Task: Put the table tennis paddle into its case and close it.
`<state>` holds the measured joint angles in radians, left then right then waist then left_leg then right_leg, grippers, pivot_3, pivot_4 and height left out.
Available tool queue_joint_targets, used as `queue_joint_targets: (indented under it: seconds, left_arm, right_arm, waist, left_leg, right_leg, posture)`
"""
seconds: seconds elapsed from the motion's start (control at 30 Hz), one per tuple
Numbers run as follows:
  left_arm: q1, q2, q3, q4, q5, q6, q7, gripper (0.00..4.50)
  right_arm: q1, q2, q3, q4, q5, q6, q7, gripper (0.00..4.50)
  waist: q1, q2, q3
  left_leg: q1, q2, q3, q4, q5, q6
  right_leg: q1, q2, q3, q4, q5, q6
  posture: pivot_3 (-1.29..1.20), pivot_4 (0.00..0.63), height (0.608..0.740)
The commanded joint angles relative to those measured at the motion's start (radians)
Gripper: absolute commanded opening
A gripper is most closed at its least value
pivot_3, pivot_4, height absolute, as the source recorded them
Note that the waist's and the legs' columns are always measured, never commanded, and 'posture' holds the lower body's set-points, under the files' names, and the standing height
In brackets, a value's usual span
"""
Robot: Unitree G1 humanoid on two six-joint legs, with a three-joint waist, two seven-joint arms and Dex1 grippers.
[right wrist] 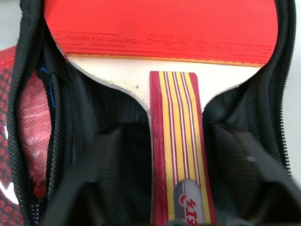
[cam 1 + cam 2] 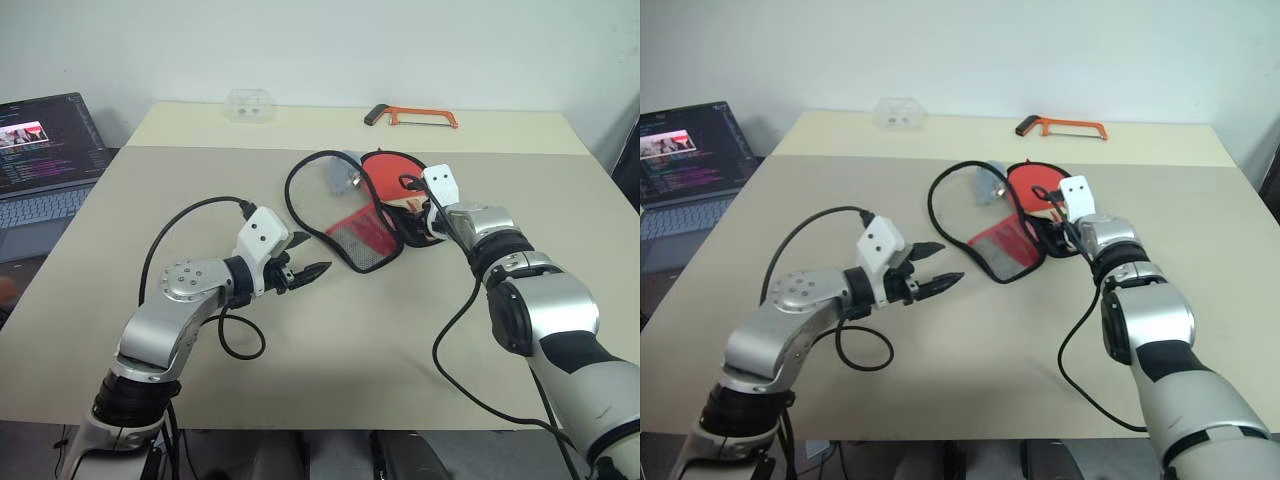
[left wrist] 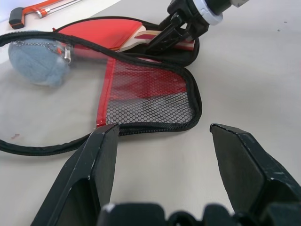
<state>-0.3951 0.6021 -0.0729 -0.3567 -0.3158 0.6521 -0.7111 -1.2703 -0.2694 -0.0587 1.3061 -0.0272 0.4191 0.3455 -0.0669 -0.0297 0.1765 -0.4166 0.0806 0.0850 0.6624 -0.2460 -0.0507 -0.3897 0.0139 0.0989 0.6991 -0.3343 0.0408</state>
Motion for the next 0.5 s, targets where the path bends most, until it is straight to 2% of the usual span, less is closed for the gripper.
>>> queue_joint_targets:
  seconds: [0.03,0.3,0.5]
  left_arm:
    - [-0.004,0.006,0.017,-0.047,-0.008,-0.006,0.003,3.36]
    - [0.003,0.008,0.018,-0.044,-0.007,-0.012,0.003,3.36]
    - [-0.010,-0.002,0.006,-0.026,-0.004,-0.020,-0.001,3.36]
  right_arm:
    - [-0.039,-0.026,-0.027,-0.019,0.017,0.002,0.011,4.47]
    - [-0.117,-0.129,-0.069,-0.112,0.065,0.128,0.099,4.47]
    - [-0.083,-0.184,-0.065,-0.142,0.057,0.146,0.074,4.47]
  waist:
    - [0.000,0.000,0.000]
    - [0.002,0.000,0.000]
    - [0.004,0.000,0.000]
  left_leg:
    - [0.000,0.000,0.000,0.000,0.000,0.000]
    - [0.000,0.000,0.000,0.000,0.000,0.000]
    - [0.000,-0.001,0.000,0.000,0.000,0.000]
  right_leg:
    - [0.000,0.000,0.000,0.000,0.000,0.000]
    - [0.000,0.000,0.000,0.000,0.000,0.000]
    - [0.000,0.000,0.000,-0.001,0.000,0.000]
  posture:
    - [0.00,0.150,0.740]
    - [0.00,0.150,0.740]
    - [0.00,0.150,0.740]
